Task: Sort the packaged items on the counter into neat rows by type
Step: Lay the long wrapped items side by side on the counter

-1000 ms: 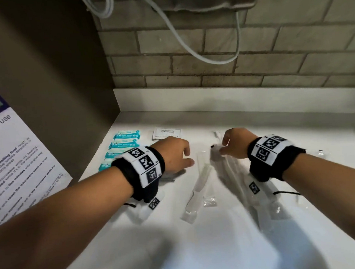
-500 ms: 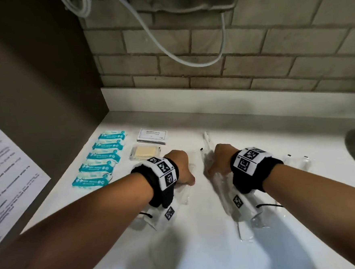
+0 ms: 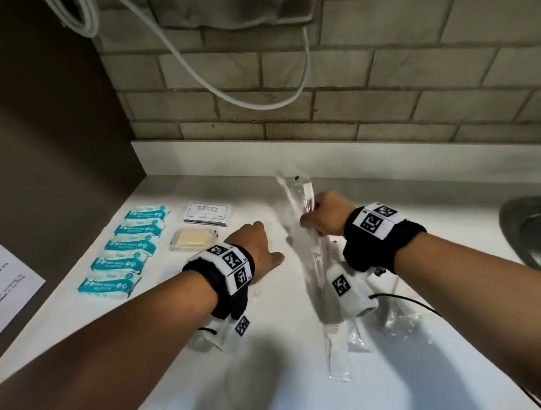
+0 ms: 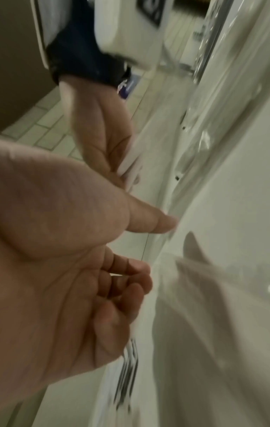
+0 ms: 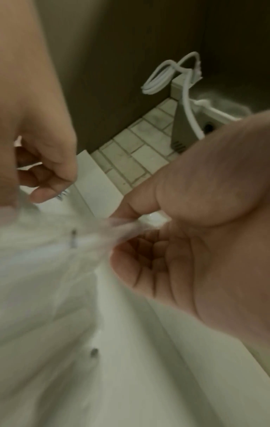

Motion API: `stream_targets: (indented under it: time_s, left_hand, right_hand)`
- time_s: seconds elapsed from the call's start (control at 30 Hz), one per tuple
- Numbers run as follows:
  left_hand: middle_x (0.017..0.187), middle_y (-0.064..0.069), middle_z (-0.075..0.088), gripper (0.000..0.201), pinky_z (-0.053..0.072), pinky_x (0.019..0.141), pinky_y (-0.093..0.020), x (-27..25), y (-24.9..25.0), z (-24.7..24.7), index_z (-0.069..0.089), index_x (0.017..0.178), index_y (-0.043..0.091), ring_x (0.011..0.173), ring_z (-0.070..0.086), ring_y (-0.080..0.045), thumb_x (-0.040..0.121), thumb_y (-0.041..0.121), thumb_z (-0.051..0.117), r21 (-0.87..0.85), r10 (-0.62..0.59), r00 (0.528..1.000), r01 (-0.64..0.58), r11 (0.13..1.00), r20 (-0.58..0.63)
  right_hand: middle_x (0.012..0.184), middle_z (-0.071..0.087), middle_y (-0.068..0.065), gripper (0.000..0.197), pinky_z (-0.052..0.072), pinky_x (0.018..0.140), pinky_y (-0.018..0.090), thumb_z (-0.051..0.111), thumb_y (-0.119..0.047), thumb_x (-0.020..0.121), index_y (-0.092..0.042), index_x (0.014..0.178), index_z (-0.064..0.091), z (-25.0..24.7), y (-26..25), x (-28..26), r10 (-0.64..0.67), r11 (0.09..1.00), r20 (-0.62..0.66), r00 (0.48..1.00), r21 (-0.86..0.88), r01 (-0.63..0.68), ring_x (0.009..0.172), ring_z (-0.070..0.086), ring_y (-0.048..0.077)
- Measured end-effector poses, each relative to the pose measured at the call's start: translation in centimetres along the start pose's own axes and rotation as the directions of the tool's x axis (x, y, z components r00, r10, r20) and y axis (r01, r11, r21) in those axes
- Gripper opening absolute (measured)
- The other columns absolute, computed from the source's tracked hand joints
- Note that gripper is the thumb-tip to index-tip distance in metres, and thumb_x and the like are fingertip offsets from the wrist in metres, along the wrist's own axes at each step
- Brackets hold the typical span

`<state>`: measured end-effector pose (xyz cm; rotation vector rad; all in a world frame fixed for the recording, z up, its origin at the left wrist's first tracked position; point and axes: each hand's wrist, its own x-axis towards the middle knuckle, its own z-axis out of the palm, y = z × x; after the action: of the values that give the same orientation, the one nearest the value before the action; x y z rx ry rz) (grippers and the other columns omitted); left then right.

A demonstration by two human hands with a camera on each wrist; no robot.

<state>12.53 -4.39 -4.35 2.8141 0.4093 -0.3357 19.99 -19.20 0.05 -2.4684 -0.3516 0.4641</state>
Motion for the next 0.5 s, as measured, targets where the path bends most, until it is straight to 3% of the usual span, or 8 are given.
stream_targets:
  time_s: [0.1,0.2,0.27,0.4,0.5]
  left_hand:
    - [0.113,-0.007,0.061,0.059,0.05,0.078,-0.036,-1.1,2.3,0.4,0.051,0.117,0.011,0.095,0.06,-0.026,0.086,0.061,0.052,0.01,0.067,0.998,-0.067,0.998,-0.015]
    - [0.1,-0.005,0.064,0.073,0.052,0.073,-0.033,-2.8,5.1,1.2,0.058,0.105,0.013,0.083,0.061,-0.022,0.076,0.08,0.046,-0.001,0.109,0.99,-0.109,0.994,0.088]
    - [0.099,-0.005,0.065,0.077,0.052,0.071,-0.032,-3.8,6.7,2.2,0.059,0.103,0.013,0.084,0.062,-0.023,0.07,0.082,0.052,0.038,0.125,0.98,-0.132,0.991,0.157]
    - [0.105,-0.006,0.064,0.061,0.053,0.078,-0.033,-3.9,8.4,3.5,0.059,0.108,0.01,0.093,0.063,-0.026,0.076,0.06,0.068,0.042,0.13,0.972,-0.14,0.989,0.196]
    - [0.105,-0.009,0.066,0.046,0.05,0.071,-0.028,-3.6,9.0,3.5,0.062,0.106,0.008,0.095,0.066,-0.027,0.078,0.042,0.075,-0.046,0.083,0.976,-0.076,0.996,0.2]
  right_hand:
    - [0.074,0.062,0.014,0.023,0.056,0.078,0.044,0.068,-0.013,0.081,-0.013,0.063,0.055,-2.3,0.6,-0.5,-0.051,0.984,-0.114,0.992,0.164,0.07,0.07,0.062,0.027]
    - [0.076,0.061,0.018,0.022,0.056,0.081,0.054,0.067,-0.008,0.081,-0.012,0.064,0.054,-4.7,1.5,-1.1,-0.05,0.963,-0.21,0.976,0.248,0.103,0.072,0.063,0.03]
    - [0.077,0.061,0.019,0.016,0.056,0.08,0.055,0.066,-0.006,0.082,-0.008,0.07,0.056,-6.1,2.6,-1.7,-0.049,0.96,-0.214,0.976,0.26,0.106,0.072,0.063,0.031]
    - [0.077,0.063,0.018,0.013,0.059,0.077,0.049,0.067,-0.007,0.08,0.003,0.087,0.063,-7.5,5.2,-2.9,-0.027,0.975,-0.191,0.981,0.213,0.069,0.071,0.065,0.033]
    - [0.067,0.059,0.01,0.015,0.058,0.064,0.033,0.068,-0.007,0.08,-0.007,0.072,0.056,-7.2,6.8,-3.6,-0.015,0.984,-0.161,0.987,0.174,0.043,0.059,0.061,0.027]
